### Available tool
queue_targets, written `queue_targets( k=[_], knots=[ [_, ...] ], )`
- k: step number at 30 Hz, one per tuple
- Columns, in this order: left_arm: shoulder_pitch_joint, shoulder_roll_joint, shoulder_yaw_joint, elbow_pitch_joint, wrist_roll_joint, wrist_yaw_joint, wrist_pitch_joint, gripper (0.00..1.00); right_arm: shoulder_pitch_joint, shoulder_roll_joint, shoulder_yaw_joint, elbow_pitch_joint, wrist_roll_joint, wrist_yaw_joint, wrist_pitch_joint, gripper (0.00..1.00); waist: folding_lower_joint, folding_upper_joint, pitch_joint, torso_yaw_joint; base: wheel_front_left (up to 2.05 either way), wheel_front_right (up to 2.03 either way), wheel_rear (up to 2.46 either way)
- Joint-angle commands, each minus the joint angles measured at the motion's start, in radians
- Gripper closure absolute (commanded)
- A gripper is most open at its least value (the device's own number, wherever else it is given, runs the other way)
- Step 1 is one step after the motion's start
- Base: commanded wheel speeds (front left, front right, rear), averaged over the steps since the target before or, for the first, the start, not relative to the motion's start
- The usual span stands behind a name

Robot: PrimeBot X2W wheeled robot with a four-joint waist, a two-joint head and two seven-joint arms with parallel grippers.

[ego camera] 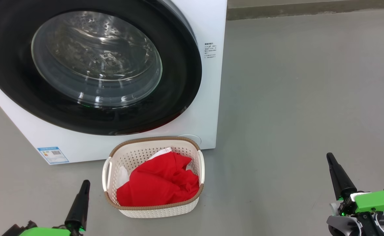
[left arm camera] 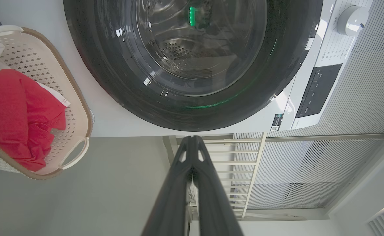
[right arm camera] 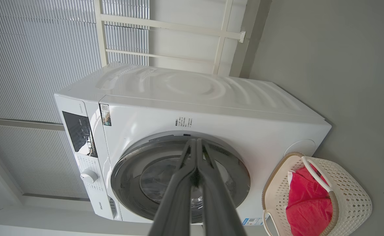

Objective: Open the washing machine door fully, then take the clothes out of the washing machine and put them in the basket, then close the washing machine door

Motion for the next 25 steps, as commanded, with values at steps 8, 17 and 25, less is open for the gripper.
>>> queue_targets(
  k=[8, 17, 25],
  knots=[
    [-0.039, 0.018, 0.026, -0.022, -0.007, -0.007, 0.003, 1.0, -0.042, -0.01, 0.017, -0.031, 0.0, 0.0, 0.006, 1.0, 0.0, 0.0, 0.0, 0.0, 0.0, 0.0, 0.0],
    [-0.039, 0.018, 0.026, -0.022, -0.007, -0.007, 0.003, 1.0, -0.042, -0.01, 0.017, -0.031, 0.0, 0.0, 0.006, 1.0, 0.0, 0.0, 0.0, 0.0, 0.0, 0.0, 0.0],
    [-0.039, 0.018, 0.026, -0.022, -0.007, -0.007, 0.003, 1.0, -0.042, -0.01, 0.017, -0.031, 0.0, 0.0, 0.006, 1.0, 0.0, 0.0, 0.0, 0.0, 0.0, 0.0, 0.0]
  ],
)
